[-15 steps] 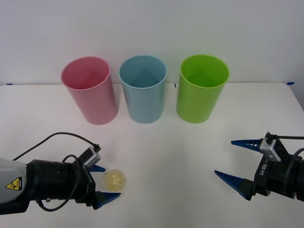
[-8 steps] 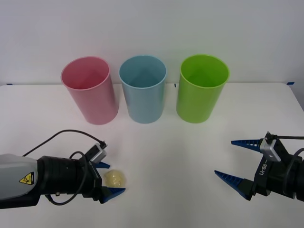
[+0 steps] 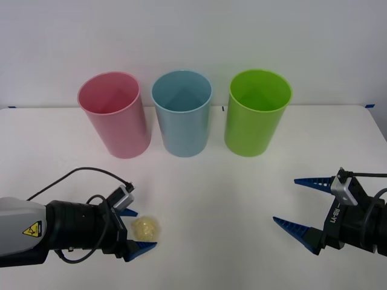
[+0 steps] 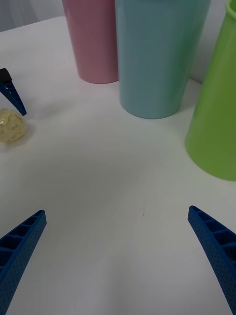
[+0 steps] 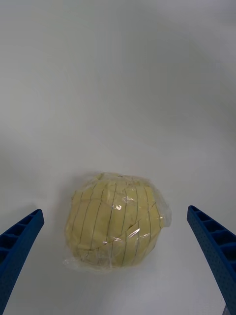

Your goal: Put cans in the blue bin and PET bottles in the pink bin and trash in the green bin.

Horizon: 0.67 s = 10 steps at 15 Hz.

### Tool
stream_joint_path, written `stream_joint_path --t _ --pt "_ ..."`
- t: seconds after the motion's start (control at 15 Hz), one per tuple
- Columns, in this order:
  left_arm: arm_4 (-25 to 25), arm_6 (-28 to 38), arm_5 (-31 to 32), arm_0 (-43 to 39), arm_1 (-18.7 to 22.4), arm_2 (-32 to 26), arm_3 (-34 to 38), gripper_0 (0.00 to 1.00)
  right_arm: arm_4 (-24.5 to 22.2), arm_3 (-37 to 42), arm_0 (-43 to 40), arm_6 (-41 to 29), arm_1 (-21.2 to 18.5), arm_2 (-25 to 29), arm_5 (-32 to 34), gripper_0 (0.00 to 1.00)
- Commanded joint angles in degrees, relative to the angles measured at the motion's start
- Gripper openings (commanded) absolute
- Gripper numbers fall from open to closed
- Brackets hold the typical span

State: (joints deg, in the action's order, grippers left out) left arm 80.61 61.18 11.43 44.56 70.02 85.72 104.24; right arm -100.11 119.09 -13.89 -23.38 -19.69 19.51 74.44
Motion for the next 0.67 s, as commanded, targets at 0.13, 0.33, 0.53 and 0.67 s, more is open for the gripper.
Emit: stream_joint_path --t 0.13,0.33,0.53,0.67 --pt "0.25 -0.09 -0.01 0.01 -0.76 0.24 -0.26 1.0 0.0 0.0 0.0 0.0 0.0 0.0 0.0 1.0" --pt "0.69 -0.09 -0.01 -0.35 -1.55 0.24 -0.88 1.0 0.0 0.0 0.0 0.0 0.0 0.0 0.0 1.0" --pt "1.22 -0.09 -0.01 -0.35 -2.43 0.24 -1.67 0.91 0.0 0.0 0.0 0.0 0.0 0.0 0.0 1.0" --pt "1.48 0.08 -0.01 -0.35 -2.78 0.24 -2.2 0.51 0.0 0.0 0.0 0.0 0.0 0.0 0.0 1.0"
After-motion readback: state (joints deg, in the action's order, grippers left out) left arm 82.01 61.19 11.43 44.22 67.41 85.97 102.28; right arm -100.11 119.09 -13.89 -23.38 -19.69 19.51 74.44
